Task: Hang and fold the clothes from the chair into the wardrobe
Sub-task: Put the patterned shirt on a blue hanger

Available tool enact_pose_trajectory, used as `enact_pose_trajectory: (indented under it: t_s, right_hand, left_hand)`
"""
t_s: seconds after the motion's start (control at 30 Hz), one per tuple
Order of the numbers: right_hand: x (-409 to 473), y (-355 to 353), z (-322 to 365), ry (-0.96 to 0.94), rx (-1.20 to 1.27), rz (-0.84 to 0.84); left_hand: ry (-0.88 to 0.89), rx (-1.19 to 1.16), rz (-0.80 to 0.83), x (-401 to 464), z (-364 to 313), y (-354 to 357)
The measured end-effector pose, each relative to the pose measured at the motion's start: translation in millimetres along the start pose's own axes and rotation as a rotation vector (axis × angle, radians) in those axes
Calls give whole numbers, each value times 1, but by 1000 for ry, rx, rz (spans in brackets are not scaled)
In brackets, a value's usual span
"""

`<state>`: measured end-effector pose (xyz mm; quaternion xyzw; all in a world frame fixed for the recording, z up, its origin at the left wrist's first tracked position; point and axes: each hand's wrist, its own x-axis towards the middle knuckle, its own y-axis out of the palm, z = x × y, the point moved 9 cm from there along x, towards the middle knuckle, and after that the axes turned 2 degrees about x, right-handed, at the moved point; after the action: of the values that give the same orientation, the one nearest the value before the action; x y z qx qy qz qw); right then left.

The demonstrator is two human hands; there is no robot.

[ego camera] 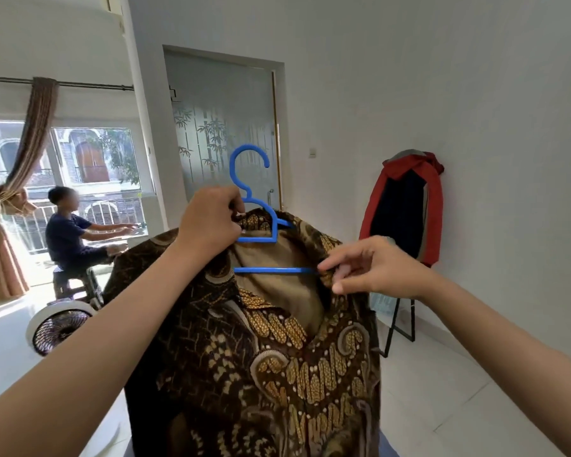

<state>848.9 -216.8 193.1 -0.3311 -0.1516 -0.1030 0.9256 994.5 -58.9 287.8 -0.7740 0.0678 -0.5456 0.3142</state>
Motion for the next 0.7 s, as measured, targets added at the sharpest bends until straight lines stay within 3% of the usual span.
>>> enact_pose_trajectory:
  t_s: [0.1, 0.27, 0.37, 0.53, 0.7]
  right_hand:
    - [4, 10, -1, 13, -9, 58]
    - [12, -22, 35, -158, -180, -356]
    - [16, -22, 56, -246, -256, -485]
    - [33, -7, 68, -207, -331, -465]
    - [40, -9, 68, -99, -199, -394]
  left_hand:
    - [-21, -115, 54, -2, -1, 1]
    - [-7, -212, 154, -9, -13, 1]
    - [-2, -268, 204, -13, -19, -1]
    - [29, -321, 237, -21, -26, -6]
    - [71, -395, 170, -28, -25, -20]
